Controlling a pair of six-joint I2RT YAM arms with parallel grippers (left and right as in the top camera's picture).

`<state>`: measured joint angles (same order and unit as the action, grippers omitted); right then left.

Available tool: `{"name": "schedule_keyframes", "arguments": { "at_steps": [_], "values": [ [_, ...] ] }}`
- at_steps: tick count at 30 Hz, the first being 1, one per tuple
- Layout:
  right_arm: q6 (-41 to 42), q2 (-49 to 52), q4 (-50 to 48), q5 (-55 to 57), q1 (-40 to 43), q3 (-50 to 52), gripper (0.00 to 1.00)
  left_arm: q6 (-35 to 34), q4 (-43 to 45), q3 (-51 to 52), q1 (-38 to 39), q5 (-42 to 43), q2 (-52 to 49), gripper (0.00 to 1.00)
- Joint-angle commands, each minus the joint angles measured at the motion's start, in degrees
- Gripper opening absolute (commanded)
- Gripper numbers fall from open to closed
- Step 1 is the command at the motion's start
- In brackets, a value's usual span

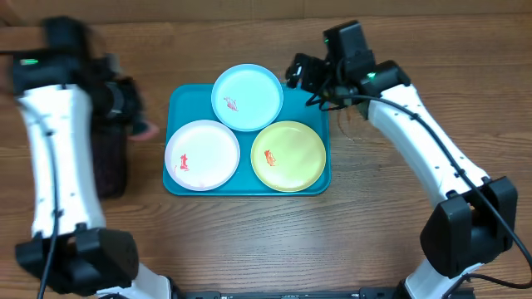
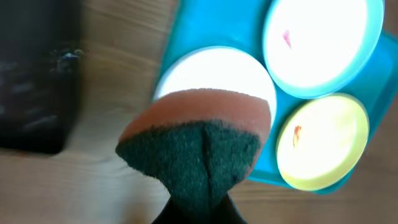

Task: Clean dirty plates on tray and stack at the side

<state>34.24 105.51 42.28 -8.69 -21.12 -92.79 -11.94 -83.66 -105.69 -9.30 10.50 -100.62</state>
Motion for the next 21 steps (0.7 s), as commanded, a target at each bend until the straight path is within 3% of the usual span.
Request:
{"name": "schedule_keyframes", "arguments": {
  "at_steps": [1, 9, 14, 17, 19, 21],
  "values": [
    [-0.6, -0.8, 0.2, -0.1, 0.3, -1.4, 1.0, -1.2, 6.3, 9.8, 6.1, 2.0, -2.2, 0.04],
    [-0.6, -0.8, 1.4, -0.1, 0.3, -1.4, 1.0, -7.0, 25.7, 30.0, 15.0, 4.5, -2.2, 0.04],
    [-0.7, -0.8, 1.6, -1.3, 0.1, -1.4, 1.0, -10.6, 38.6, 39.5, 16.2, 1.9, -2.3, 0.04],
    [-5.8, -0.7, 1.5, -5.2, -1.2, -1.4, 0.99, -11.5, 41.1, 41.2, 14.9, -1.1, -2.3, 0.04],
    [-9.0, -0.4, 1.0, -5.5, -3.3, -1.4, 0.85, -11.4, 41.1, 41.1, 13.0, -2.4, -2.3, 0.04],
    [-10.3, 0.0, 1.6, -5.6, -4.9, -1.7, 0.79, -11.4, 41.0, 41.1, 11.1, -1.9, -2.3, 0.04]
  ]
}}
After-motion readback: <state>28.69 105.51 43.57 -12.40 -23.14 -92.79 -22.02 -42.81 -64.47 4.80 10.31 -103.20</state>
